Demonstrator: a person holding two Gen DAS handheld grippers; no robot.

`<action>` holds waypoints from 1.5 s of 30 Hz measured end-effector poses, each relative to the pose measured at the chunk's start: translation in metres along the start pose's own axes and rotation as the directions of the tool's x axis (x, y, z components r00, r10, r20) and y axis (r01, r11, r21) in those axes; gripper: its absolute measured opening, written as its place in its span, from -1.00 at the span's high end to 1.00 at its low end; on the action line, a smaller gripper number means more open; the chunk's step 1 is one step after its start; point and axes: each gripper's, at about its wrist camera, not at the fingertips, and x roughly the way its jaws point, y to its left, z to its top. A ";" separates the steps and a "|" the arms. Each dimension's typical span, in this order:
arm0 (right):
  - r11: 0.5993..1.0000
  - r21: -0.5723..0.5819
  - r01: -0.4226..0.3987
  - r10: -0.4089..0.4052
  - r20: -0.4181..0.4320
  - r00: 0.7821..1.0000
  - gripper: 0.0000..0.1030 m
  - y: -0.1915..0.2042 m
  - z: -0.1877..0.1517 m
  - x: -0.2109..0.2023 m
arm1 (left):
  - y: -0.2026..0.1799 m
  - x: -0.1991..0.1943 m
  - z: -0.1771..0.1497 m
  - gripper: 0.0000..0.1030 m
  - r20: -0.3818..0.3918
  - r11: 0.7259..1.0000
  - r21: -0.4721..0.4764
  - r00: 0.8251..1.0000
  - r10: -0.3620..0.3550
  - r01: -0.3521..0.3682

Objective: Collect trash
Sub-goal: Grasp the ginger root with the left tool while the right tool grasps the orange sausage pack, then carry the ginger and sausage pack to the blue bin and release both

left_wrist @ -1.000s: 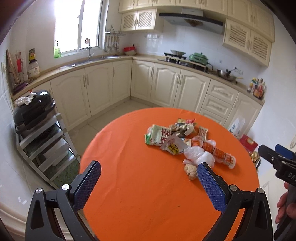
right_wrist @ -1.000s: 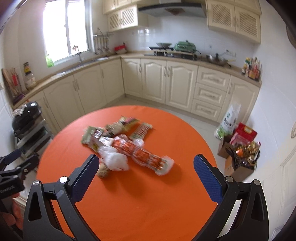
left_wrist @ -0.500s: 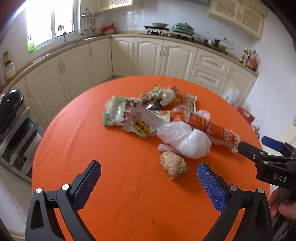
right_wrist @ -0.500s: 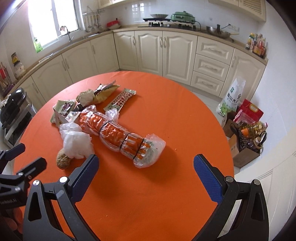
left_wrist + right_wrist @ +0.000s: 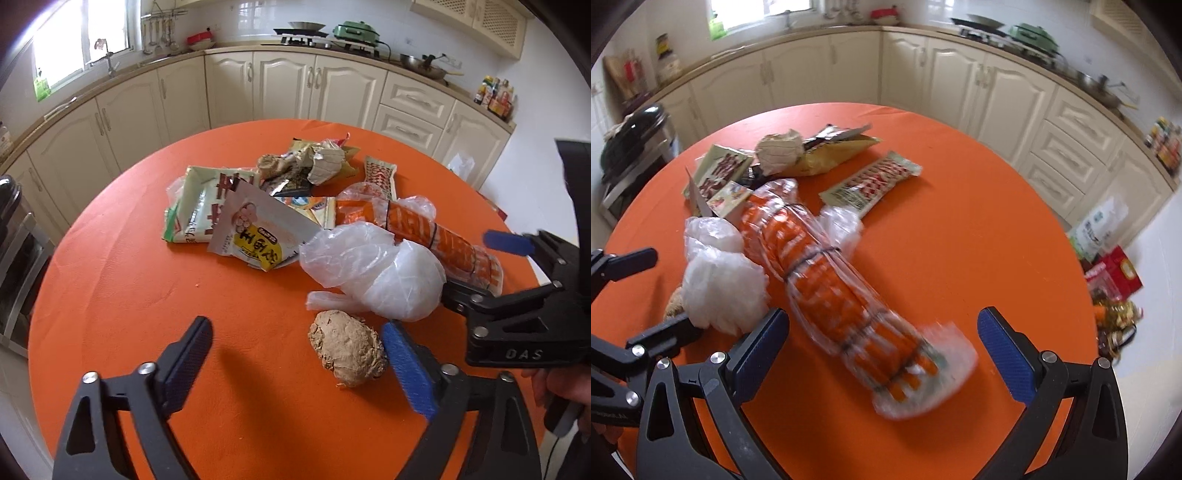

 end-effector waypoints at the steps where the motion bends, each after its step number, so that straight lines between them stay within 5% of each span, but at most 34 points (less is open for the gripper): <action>1: 1.000 -0.013 -0.011 0.011 -0.004 1.000 -0.98 0.002 0.003 0.003 | 0.002 0.004 0.002 -0.54 -0.004 1.000 -0.004 1.000 -0.022 0.022; 2: 0.999 -0.022 -0.024 0.024 -0.007 1.000 -0.86 0.003 0.004 0.005 | 0.004 0.007 0.005 -0.53 -0.003 1.000 -0.005 1.000 -0.030 0.030; 7: 0.996 -0.044 -0.081 0.080 -0.009 0.997 -0.16 0.008 0.006 0.003 | 0.019 0.017 0.021 0.13 0.004 0.993 -0.017 0.993 -0.116 0.116; 10: 0.994 -0.030 -0.102 0.102 -0.008 0.995 0.02 0.010 0.000 -0.004 | 0.022 0.025 0.032 0.31 0.013 0.992 -0.011 0.992 -0.128 0.128; 23: 0.965 0.199 -0.171 0.158 0.082 0.984 0.25 -0.020 -0.041 -0.056 | 0.050 0.013 0.012 0.34 0.056 0.992 -0.028 0.991 -0.125 0.127; 39: 0.991 0.111 -0.081 0.083 -0.016 0.996 0.28 0.006 -0.051 -0.042 | 0.023 -0.018 -0.044 0.34 0.050 0.995 0.013 0.993 -0.104 0.103; 45: 0.968 0.196 -0.156 0.149 0.050 0.988 0.38 -0.005 -0.066 -0.060 | 0.023 -0.045 -0.057 0.34 0.089 0.994 0.022 0.990 -0.106 0.104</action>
